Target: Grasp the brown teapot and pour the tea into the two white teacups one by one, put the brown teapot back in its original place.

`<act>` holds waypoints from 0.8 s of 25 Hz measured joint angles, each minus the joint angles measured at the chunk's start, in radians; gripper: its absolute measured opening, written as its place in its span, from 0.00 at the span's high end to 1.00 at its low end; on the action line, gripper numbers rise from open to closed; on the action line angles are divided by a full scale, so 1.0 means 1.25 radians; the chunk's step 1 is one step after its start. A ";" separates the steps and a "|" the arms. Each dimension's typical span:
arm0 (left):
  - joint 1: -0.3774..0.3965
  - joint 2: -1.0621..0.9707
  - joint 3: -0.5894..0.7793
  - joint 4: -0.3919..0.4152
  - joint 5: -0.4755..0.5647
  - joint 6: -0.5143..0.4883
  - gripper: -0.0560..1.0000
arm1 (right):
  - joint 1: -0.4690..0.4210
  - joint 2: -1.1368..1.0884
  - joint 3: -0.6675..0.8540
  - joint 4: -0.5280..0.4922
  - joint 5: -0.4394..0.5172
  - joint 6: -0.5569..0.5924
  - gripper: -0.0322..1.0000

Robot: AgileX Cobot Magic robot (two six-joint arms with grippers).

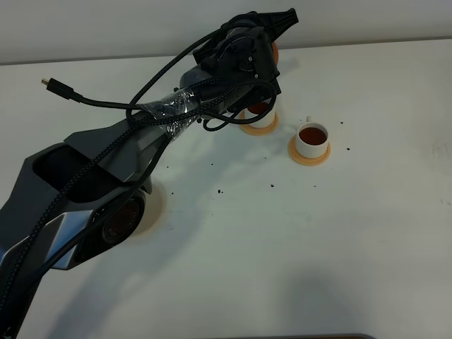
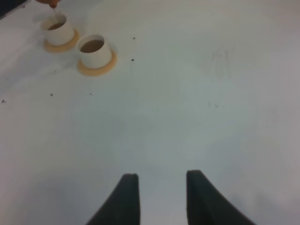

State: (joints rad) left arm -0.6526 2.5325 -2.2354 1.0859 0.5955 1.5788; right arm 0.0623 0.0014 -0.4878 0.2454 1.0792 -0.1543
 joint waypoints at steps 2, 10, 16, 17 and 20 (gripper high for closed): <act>0.000 0.000 0.000 0.000 -0.001 0.000 0.84 | 0.000 0.000 0.000 0.000 0.000 0.000 0.74; 0.000 0.000 0.000 0.003 -0.005 0.004 0.84 | 0.000 0.000 0.000 0.000 0.000 0.000 0.74; 0.000 0.000 0.000 0.002 -0.006 0.042 0.84 | 0.000 0.000 0.000 0.000 0.000 0.000 0.74; 0.000 0.000 0.000 0.001 -0.006 0.049 0.84 | 0.000 0.000 0.000 0.000 0.000 0.000 0.74; 0.000 0.000 0.000 0.000 -0.009 0.071 0.84 | 0.000 0.000 0.000 0.000 0.000 0.000 0.74</act>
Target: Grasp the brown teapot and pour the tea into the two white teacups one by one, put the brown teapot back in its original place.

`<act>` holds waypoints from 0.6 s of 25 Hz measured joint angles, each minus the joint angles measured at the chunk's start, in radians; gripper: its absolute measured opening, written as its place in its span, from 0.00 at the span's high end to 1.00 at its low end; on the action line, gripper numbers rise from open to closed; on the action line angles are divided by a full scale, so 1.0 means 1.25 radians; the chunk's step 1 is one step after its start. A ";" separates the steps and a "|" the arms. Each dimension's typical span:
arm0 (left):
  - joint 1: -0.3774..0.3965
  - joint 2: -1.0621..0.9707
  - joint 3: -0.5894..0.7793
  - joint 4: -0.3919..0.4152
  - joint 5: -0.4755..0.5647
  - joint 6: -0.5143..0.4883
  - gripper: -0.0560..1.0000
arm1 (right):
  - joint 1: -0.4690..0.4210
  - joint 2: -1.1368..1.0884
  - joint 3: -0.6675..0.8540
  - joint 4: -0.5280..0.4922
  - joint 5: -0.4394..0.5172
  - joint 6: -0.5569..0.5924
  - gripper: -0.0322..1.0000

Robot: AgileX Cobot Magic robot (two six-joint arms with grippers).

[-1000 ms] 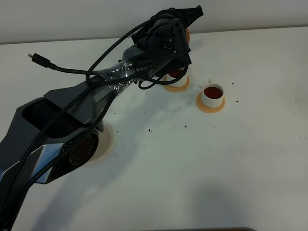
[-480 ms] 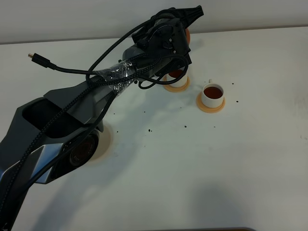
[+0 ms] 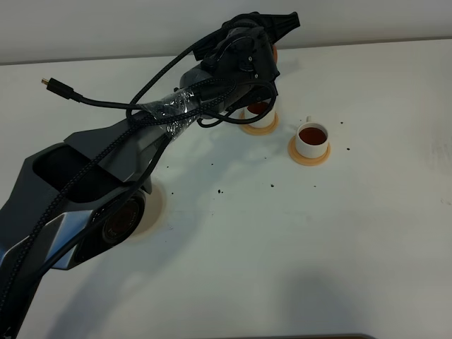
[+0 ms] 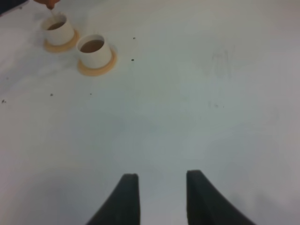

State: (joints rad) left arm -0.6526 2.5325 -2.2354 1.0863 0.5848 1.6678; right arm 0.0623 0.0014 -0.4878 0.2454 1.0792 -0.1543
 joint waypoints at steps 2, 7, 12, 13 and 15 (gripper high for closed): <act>0.000 0.000 0.000 0.000 -0.002 0.009 0.84 | 0.000 0.000 0.000 0.000 0.000 0.000 0.74; 0.000 0.000 0.000 0.000 -0.012 0.015 0.84 | 0.000 0.000 0.000 0.000 0.000 0.000 0.74; 0.000 0.000 0.000 0.000 -0.018 0.023 0.84 | 0.000 0.000 0.000 0.000 0.000 0.000 0.74; 0.000 0.000 0.000 0.000 -0.018 0.024 0.84 | 0.000 0.000 0.000 0.000 0.000 0.000 0.74; 0.000 0.000 0.000 0.000 -0.018 0.024 0.84 | 0.000 0.000 0.000 0.000 0.000 0.000 0.74</act>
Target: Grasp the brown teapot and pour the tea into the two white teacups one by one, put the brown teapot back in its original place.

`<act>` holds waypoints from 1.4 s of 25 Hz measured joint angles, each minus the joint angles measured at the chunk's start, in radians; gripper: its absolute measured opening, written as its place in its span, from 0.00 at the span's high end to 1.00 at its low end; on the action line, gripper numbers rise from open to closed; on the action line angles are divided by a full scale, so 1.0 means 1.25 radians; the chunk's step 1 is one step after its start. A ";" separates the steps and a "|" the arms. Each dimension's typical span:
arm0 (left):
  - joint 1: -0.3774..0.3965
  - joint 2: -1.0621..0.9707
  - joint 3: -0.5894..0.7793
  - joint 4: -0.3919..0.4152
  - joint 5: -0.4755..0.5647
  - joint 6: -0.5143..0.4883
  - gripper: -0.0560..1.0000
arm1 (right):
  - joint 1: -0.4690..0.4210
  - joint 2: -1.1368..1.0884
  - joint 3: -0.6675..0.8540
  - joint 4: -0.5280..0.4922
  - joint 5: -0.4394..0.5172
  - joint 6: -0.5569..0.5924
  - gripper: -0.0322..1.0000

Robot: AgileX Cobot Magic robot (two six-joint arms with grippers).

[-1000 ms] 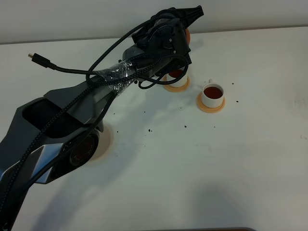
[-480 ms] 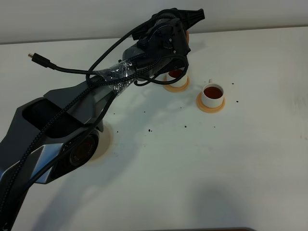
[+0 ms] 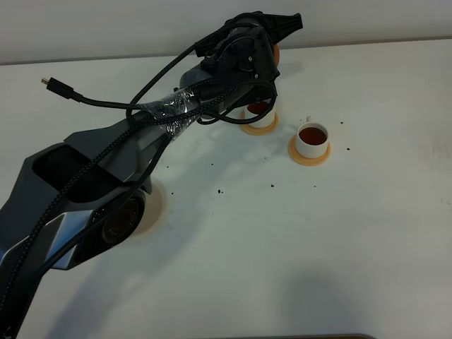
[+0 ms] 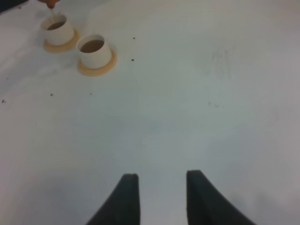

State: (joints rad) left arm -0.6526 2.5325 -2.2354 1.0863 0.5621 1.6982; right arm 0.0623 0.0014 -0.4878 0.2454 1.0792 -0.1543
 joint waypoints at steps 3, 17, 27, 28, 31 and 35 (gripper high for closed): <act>0.000 0.000 0.000 0.000 -0.006 0.001 0.84 | 0.000 0.000 0.000 0.000 0.000 0.000 0.74; 0.000 0.000 0.000 0.002 -0.017 0.004 0.84 | 0.000 0.000 0.000 0.000 0.000 0.000 0.74; 0.000 0.000 0.000 0.002 -0.020 0.006 0.84 | 0.000 0.000 0.000 0.000 0.000 0.000 0.74; 0.000 0.000 0.000 0.002 -0.020 0.006 0.84 | 0.000 0.000 0.000 0.000 0.000 0.000 0.74; 0.000 0.000 0.000 0.002 -0.020 0.006 0.84 | 0.000 0.000 0.000 0.000 0.000 0.000 0.74; 0.000 0.000 0.000 0.001 -0.020 0.006 0.84 | 0.000 0.000 0.000 0.000 0.000 0.000 0.74</act>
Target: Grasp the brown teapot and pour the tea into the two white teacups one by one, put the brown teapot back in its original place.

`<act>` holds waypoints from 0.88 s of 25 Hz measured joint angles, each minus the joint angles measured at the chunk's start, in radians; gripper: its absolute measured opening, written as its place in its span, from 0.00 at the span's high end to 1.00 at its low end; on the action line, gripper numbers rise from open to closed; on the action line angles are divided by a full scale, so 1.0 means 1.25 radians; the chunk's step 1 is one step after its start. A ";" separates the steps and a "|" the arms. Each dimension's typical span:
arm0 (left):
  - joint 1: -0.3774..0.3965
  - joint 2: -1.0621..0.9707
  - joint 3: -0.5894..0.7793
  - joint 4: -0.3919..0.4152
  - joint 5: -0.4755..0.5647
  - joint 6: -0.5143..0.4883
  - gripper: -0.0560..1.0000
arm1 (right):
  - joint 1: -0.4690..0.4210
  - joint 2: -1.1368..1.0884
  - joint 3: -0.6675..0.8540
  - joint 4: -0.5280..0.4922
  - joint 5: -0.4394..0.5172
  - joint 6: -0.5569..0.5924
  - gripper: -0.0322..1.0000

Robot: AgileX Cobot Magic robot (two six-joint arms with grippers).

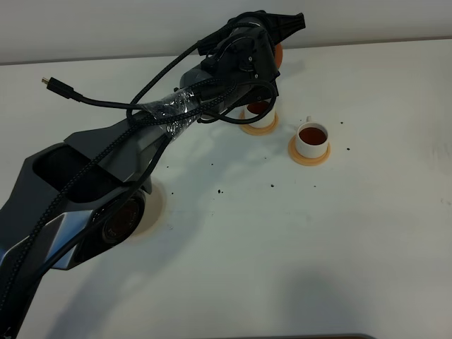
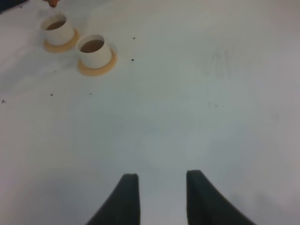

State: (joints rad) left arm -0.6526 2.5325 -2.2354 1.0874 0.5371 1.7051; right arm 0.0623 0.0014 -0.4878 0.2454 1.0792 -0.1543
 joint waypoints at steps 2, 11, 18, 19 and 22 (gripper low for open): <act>0.000 0.000 0.000 -0.002 0.000 0.000 0.84 | 0.000 0.000 0.000 0.000 0.000 0.000 0.74; 0.000 0.000 0.000 -0.003 0.000 0.001 0.84 | 0.000 0.000 0.000 0.000 0.000 0.000 0.74; 0.000 0.000 0.000 -0.045 0.027 0.000 0.84 | 0.000 0.000 0.000 0.000 0.000 0.000 0.74; 0.000 0.000 0.000 -0.054 0.034 -0.001 0.84 | 0.000 0.000 0.000 0.000 0.000 0.000 0.74; 0.000 0.000 0.000 -0.059 0.059 -0.024 0.84 | 0.000 0.000 0.000 0.000 0.000 0.000 0.74</act>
State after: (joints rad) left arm -0.6526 2.5325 -2.2354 1.0139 0.6106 1.6749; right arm 0.0623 0.0014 -0.4878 0.2454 1.0792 -0.1543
